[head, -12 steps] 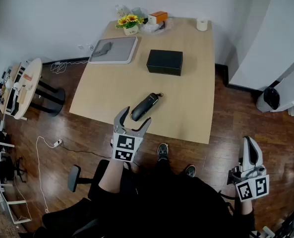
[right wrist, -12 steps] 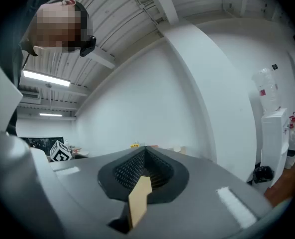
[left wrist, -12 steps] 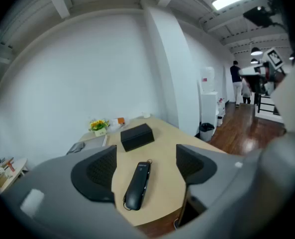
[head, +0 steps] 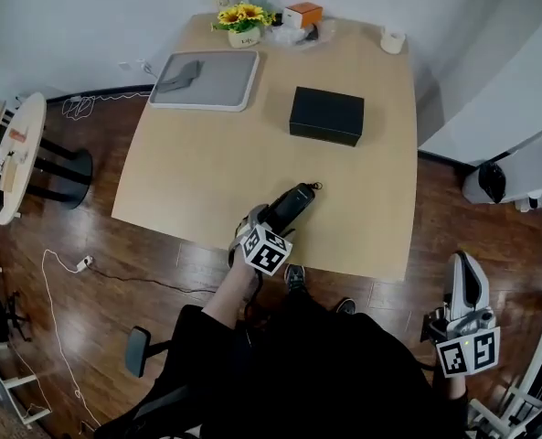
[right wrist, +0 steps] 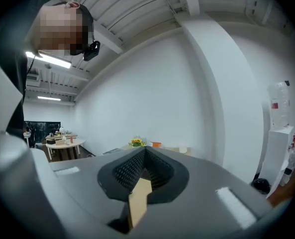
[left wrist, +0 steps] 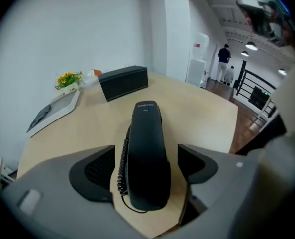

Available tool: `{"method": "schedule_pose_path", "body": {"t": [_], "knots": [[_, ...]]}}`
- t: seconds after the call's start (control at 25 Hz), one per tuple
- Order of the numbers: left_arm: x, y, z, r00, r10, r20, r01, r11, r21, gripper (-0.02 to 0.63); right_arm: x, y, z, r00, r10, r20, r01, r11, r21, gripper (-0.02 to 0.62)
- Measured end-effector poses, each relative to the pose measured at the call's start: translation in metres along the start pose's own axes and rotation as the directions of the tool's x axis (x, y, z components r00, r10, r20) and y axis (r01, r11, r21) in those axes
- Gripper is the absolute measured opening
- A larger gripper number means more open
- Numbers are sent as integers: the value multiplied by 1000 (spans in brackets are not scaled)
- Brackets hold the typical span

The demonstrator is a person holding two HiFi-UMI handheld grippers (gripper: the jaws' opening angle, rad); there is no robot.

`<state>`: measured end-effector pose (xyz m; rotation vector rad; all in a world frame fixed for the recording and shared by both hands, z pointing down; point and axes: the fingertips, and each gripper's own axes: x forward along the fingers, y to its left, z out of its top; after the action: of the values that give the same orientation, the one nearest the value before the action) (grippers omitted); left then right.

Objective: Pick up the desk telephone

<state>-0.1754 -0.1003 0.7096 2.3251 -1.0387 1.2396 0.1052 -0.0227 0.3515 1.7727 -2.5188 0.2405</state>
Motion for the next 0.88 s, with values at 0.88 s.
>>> {"method": "schedule_pose_path", "body": {"t": [0.88], "knots": [[31, -7, -15, 993, -106, -55, 111, 990, 85, 276, 54, 14, -3, 996, 90, 14, -91, 996, 9, 0]]}}
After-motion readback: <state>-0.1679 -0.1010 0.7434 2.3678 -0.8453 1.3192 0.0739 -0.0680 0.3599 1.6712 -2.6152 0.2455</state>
